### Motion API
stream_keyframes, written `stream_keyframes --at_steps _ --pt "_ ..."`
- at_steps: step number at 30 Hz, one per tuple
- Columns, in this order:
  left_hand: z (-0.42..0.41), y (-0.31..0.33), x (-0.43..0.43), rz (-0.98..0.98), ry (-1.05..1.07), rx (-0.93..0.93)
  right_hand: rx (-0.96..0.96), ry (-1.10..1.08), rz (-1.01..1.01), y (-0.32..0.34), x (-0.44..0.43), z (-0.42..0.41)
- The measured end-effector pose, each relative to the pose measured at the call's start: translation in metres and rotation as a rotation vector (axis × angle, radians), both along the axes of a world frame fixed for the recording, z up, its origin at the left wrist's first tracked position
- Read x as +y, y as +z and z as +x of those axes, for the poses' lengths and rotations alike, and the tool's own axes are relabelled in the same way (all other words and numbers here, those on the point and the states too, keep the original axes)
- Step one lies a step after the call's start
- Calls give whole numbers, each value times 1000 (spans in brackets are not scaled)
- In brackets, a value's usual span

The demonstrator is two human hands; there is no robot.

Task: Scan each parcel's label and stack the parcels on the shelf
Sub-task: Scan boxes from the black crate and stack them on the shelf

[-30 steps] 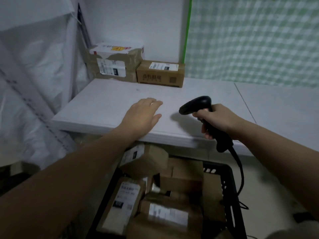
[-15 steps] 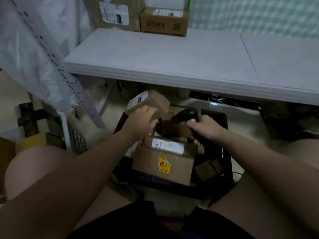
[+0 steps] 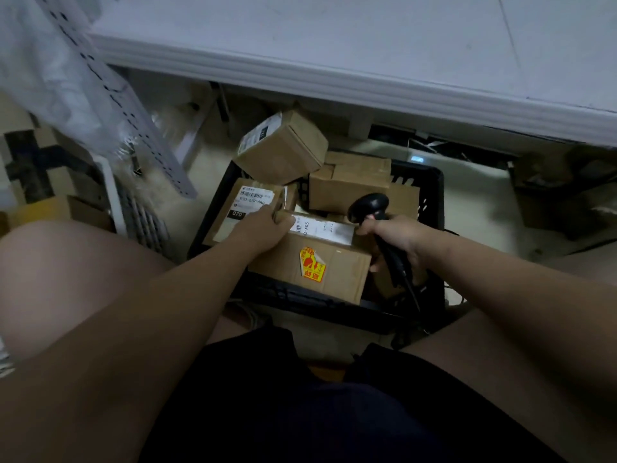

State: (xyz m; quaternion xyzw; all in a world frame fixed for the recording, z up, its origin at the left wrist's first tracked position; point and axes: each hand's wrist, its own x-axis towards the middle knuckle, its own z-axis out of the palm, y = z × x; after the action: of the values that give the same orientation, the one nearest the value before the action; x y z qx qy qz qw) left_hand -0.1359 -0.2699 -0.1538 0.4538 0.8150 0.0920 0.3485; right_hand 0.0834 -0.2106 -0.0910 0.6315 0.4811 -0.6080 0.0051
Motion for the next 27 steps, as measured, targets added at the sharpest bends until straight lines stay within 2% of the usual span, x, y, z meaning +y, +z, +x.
stream_keyframes --at_steps 6,12,16,23,27 --pt "-7 29 11 230 198 68 175 -141 89 19 23 6" --pt "-5 65 18 538 321 -14 319 -248 241 44 35 11" --pt "-2 90 28 673 363 -65 385 -264 415 58 38 11" --pt "-5 143 46 1040 360 -114 523 -267 680 79 46 13" --pt "-2 169 62 1110 348 -166 576 -242 808 103 60 10"
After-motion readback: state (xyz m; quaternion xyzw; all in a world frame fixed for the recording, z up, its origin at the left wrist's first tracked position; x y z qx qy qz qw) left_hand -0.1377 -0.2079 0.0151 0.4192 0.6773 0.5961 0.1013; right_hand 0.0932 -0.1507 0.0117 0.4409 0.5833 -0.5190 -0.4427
